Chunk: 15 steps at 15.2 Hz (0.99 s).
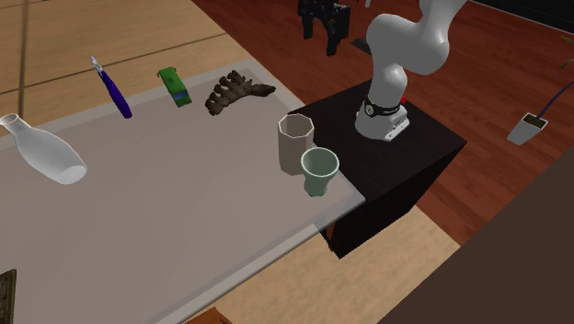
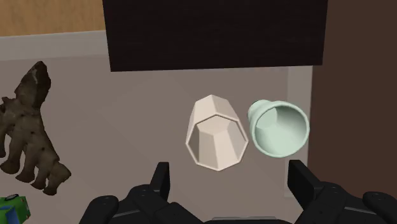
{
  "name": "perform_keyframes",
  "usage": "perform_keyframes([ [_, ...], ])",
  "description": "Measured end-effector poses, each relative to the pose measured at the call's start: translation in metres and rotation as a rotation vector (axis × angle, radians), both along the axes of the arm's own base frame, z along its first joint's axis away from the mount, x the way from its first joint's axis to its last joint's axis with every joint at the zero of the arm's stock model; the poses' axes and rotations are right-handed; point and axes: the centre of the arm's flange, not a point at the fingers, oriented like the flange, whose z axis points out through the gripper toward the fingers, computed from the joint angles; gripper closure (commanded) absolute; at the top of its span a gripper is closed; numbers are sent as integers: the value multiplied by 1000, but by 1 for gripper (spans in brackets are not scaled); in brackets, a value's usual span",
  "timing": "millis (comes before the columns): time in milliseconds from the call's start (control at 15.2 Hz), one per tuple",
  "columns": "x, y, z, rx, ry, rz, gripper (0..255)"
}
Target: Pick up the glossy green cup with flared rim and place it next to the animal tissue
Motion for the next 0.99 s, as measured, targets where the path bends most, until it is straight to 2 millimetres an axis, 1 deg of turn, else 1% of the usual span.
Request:
perform_keyframes([
  [66,0,0,0,0,0,0,0],
  [132,2,4,-4,-2,0,3,0],
  [264,7,20,-21,-11,0,12,0],
  [594,20,63,-69,-37,-1,38,0],
  [726,25,79,-92,-48,-1,48,0],
  [792,29,85,-100,-53,-2,54,0],
  [924,32,109,-119,-64,-2,65,0],
  [990,32,117,-131,-69,-2,69,0],
])
